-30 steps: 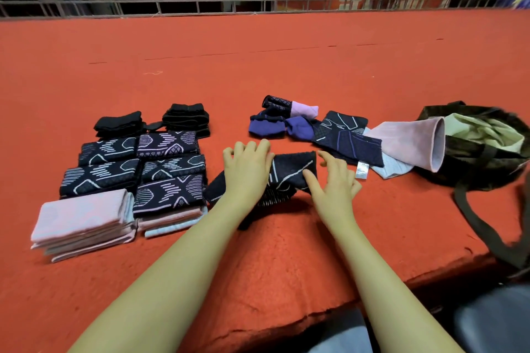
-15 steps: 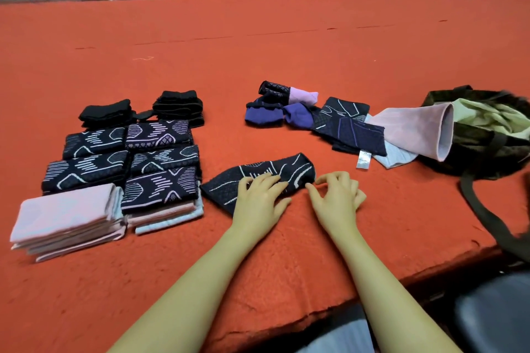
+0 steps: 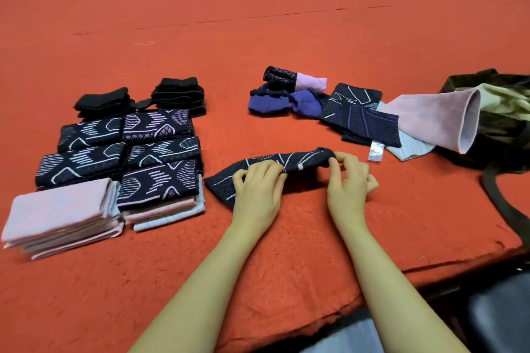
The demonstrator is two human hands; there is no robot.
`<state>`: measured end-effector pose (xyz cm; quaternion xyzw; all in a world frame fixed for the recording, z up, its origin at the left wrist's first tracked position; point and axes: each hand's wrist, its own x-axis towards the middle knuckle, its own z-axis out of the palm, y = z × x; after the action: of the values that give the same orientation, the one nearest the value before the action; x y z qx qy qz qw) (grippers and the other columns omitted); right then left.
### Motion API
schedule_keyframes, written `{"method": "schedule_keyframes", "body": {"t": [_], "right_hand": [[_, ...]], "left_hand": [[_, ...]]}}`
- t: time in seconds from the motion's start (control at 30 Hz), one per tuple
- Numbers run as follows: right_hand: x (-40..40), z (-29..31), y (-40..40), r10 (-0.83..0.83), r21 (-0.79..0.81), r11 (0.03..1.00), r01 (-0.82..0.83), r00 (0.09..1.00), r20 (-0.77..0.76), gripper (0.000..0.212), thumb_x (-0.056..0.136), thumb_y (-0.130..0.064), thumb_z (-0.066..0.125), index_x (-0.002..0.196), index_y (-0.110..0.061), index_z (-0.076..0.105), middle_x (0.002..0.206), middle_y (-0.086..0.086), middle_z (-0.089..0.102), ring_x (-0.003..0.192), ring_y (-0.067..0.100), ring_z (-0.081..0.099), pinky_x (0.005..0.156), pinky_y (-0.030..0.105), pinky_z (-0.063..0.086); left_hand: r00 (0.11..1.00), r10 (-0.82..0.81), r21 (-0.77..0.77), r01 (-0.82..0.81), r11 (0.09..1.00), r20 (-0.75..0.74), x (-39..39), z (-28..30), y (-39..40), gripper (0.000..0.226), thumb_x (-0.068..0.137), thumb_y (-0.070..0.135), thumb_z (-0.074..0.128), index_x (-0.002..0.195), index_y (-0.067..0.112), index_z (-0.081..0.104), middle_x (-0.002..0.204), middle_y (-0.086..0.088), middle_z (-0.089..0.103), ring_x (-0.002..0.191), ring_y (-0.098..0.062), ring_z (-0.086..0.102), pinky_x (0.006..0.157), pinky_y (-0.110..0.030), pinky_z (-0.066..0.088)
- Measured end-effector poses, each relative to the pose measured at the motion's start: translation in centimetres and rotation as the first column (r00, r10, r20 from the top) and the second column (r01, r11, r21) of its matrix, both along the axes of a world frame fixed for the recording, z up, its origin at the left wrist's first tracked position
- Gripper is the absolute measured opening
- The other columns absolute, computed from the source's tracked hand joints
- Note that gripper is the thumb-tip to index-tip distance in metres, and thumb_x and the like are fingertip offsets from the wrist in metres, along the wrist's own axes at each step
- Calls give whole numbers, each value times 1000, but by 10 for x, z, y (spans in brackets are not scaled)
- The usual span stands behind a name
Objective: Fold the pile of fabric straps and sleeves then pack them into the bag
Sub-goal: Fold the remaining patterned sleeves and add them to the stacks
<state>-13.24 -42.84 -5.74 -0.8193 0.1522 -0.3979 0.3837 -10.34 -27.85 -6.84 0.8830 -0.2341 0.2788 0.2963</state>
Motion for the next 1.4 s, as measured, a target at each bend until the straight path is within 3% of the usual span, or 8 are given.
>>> {"method": "schedule_keyframes", "body": {"t": [0.2,0.4,0.5,0.63,0.83,1.1,1.23,1.4], "right_hand": [[1,-1,-1,-83,56,995,88,993,-78,33,85,-47,45,71,-18,51,97,-8,50,100,17,41,82,25,14],[-9,-2,2,-175,-144,978,151,970,-171,15,81,-14,61,95,-11,56,109,11,52,102,30,42,87,39,24],[-11,1,10,38,-373,923,-96,987,-158,33,82,-25,50,111,-13,61,119,7,58,108,21,42,87,35,25],[-18,3,21,363,-467,713,-523,845,-393,48,89,-45,38,121,-19,62,126,-3,61,117,16,53,93,26,21],[-19,-6,24,277,-456,681,-573,778,-564,42,99,-46,41,139,-36,45,150,-13,36,141,6,25,108,28,9],[-23,3,17,92,-621,732,-278,945,-315,34,88,-34,43,97,-23,74,111,-2,71,100,26,66,94,43,27],[-32,5,8,126,-602,749,-279,950,-284,32,89,-32,44,97,-23,73,111,-4,70,103,20,64,94,38,23],[-38,3,13,162,-499,806,-317,930,-329,40,89,-43,34,71,-26,66,83,-12,67,84,12,60,88,33,16]], "left_hand": [[994,-90,129,81,988,67,-7,0,2,25,90,37,48,80,17,60,82,9,62,83,-15,58,79,-32,31],[997,76,202,-80,976,28,-16,1,11,35,85,42,46,88,15,67,96,1,67,96,-22,63,86,-35,29],[991,125,285,-133,949,47,-21,1,24,47,81,47,44,100,11,67,109,-7,66,104,-26,62,88,-36,29],[982,123,358,-167,919,142,-20,10,44,45,77,42,56,102,7,67,108,-11,66,98,-28,64,83,-37,31],[979,126,469,-189,863,162,-26,12,65,51,52,30,90,92,8,68,94,-6,69,83,-26,66,78,-35,29],[952,27,390,-152,908,306,-20,21,72,12,76,22,69,84,13,72,87,-2,70,75,-25,66,74,-33,32],[968,-90,367,-3,930,236,-19,28,65,30,86,30,50,89,13,74,94,-3,73,81,-22,69,77,-31,37],[995,-73,395,39,918,73,-35,17,65,44,89,47,41,73,19,70,66,5,65,60,-19,62,59,-30,42]]}}
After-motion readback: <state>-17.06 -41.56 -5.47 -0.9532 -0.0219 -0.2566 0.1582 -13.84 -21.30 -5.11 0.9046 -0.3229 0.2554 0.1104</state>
